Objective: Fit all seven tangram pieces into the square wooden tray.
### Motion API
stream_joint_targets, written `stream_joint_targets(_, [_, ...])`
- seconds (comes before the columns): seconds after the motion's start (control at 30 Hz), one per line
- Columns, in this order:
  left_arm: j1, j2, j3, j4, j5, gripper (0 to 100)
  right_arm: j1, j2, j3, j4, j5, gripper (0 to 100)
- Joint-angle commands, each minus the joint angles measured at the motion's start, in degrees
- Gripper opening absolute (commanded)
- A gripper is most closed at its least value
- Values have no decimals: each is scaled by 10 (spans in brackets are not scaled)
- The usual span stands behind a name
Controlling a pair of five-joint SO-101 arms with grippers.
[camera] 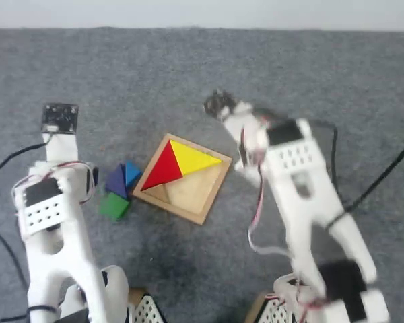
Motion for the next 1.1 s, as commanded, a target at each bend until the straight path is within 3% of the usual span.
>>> stream_joint_targets(0.0, [35,-10,-32,6,-77,199,5,-98,160,-133,-25,252])
stream_joint_targets(0.23, [91,42,-51,36,-90,199,-15,-98,231,-220,-54,252])
stream_joint_targets(0.6, [86,333,-204,105,27,199,-18,-73,227,-225,-56,252])
stream_joint_targets(1.07, [76,413,-240,108,175,199,-19,-73,228,-225,-53,252])
